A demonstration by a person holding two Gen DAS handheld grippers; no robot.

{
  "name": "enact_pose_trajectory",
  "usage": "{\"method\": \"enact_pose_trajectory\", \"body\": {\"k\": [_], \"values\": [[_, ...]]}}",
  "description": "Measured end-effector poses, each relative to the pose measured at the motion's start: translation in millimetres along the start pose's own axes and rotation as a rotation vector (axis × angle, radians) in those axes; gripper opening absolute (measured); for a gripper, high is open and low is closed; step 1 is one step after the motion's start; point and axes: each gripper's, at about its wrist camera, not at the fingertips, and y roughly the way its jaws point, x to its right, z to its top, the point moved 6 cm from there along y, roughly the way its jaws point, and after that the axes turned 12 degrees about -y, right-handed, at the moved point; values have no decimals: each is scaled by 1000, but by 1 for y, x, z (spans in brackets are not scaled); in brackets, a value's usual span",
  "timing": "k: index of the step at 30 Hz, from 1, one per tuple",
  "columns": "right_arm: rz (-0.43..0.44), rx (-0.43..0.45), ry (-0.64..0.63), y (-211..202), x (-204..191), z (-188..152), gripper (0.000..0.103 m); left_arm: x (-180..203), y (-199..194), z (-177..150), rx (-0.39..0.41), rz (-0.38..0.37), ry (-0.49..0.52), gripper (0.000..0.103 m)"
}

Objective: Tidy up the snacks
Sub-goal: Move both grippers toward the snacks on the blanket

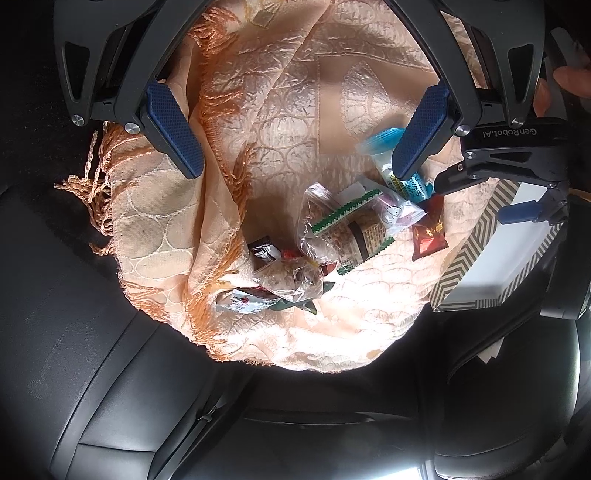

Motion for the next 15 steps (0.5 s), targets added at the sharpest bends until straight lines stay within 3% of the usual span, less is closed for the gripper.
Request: {"method": "enact_pose_trajectory", "body": {"k": [12, 15], "values": [[56, -18, -19, 4, -8, -2, 102, -17, 5, 23, -29, -36, 60, 103], [79, -30, -24, 7, -12, -3, 102, -18, 13, 26, -53, -24, 22, 103]]}}
